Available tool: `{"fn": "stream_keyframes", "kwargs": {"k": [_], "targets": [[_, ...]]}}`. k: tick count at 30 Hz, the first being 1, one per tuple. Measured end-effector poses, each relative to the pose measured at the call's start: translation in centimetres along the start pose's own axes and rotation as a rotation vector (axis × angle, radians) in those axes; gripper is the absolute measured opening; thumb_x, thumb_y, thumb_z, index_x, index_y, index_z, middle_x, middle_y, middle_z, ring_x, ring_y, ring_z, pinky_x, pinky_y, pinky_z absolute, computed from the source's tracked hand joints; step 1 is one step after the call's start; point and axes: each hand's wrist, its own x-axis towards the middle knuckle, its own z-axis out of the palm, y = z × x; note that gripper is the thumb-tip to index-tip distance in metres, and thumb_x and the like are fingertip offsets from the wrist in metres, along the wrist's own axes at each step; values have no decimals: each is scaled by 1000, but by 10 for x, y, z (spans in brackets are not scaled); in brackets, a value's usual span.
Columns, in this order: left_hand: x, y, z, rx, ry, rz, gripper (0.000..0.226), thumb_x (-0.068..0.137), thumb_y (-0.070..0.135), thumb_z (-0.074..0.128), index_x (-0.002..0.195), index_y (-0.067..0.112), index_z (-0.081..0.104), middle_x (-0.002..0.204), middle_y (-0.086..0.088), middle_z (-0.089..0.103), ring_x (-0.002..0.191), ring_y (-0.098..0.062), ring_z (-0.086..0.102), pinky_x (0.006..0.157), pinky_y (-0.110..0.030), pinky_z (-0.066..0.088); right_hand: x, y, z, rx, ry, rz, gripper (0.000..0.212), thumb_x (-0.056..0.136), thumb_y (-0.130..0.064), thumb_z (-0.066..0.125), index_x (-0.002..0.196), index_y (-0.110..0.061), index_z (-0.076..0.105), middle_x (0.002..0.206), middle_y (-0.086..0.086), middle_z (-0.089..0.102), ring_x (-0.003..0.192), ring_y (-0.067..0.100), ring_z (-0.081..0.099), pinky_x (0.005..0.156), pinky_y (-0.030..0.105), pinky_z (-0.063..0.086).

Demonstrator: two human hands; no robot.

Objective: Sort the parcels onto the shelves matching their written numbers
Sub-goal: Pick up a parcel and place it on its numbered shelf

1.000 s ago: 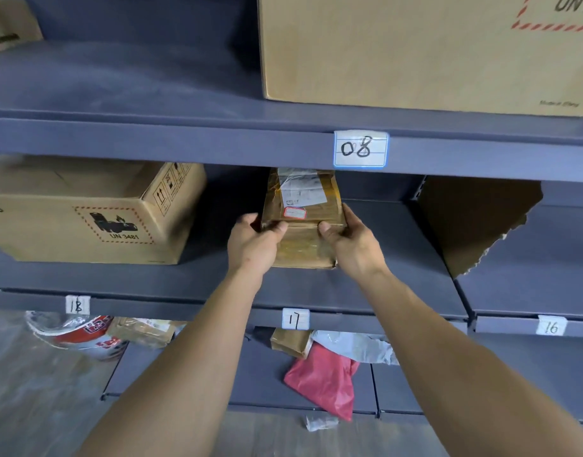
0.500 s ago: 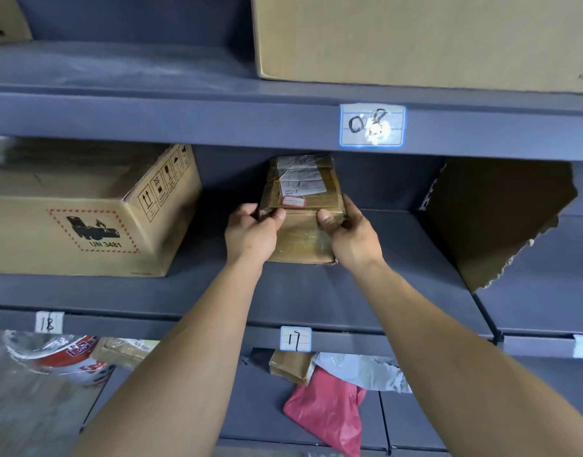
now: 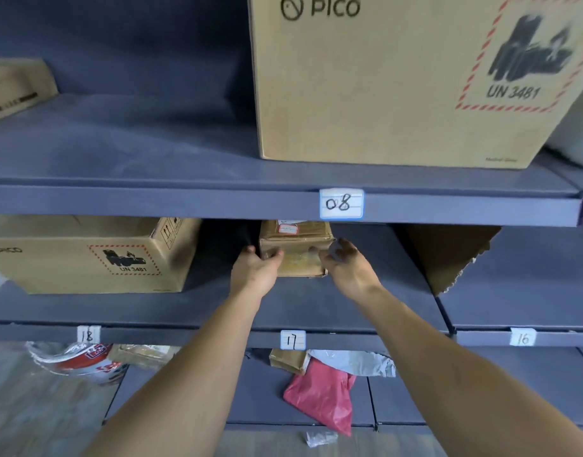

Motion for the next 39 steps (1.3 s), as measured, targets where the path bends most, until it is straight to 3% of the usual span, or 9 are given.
{"fn": "stream_keyframes", "kwargs": {"k": [3,5,6,10,14,23,30,34,39], "targets": [[-28,5,-9,128,-46,46,41,94,39,63,124,12,59,124,-7,66,110,-28,61,91,-30,48,-35,-17,-15,-161,-38,20,35,103,-40,51,131,-19,55,120,0,61,116,28,55,93,31,41],[-50,13,-16,242,-91,106,43,96,41,59,129,13,58,129,-6,64,118,-29,59,94,-31,46,-60,-28,-26,-291,-61,22,18,104,-39,48,94,-28,58,91,-3,59,95,29,53,77,32,42],[-62,18,-19,290,-110,139,42,97,42,58,129,14,58,131,-5,63,120,-28,59,93,-30,45,-71,-32,-31,-323,-57,26,22,104,-39,48,88,-28,58,87,-1,58,89,29,52,72,32,43],[-109,42,-36,398,-200,229,48,97,45,56,137,19,54,138,-2,59,123,-24,57,92,-26,42,-115,-48,-52,-345,-17,67,36,100,-41,50,128,-21,60,114,7,67,90,26,60,76,31,48],[-152,62,-54,447,-309,320,48,96,45,57,137,18,55,137,-3,60,124,-24,56,95,-28,44,-164,-68,-73,-373,38,53,45,101,-40,51,142,-22,52,140,0,58,117,24,58,87,26,42],[-241,99,-58,529,-424,547,55,96,49,56,143,21,49,146,-2,52,131,-22,51,106,-35,43,-271,-78,-127,-441,150,113,57,101,-49,50,150,-21,42,146,7,53,117,26,59,94,30,44],[-307,118,-19,630,-544,710,52,95,50,57,139,23,53,142,-2,56,127,-24,54,98,-32,47,-332,-52,-179,-529,230,190,55,103,-44,48,150,-16,42,147,11,50,127,28,53,97,32,45],[-342,131,22,706,-645,797,38,95,46,57,123,21,61,126,-7,65,112,-28,60,91,-37,51,-360,-18,-217,-581,289,240,43,101,-45,48,132,-16,57,135,10,58,123,31,54,100,40,46],[-394,154,90,760,-759,885,56,96,49,54,147,26,45,148,-2,49,132,-23,50,103,-32,44,-400,29,-278,-577,373,347,50,100,-50,48,138,-18,53,139,9,54,129,31,50,102,40,45]]}}
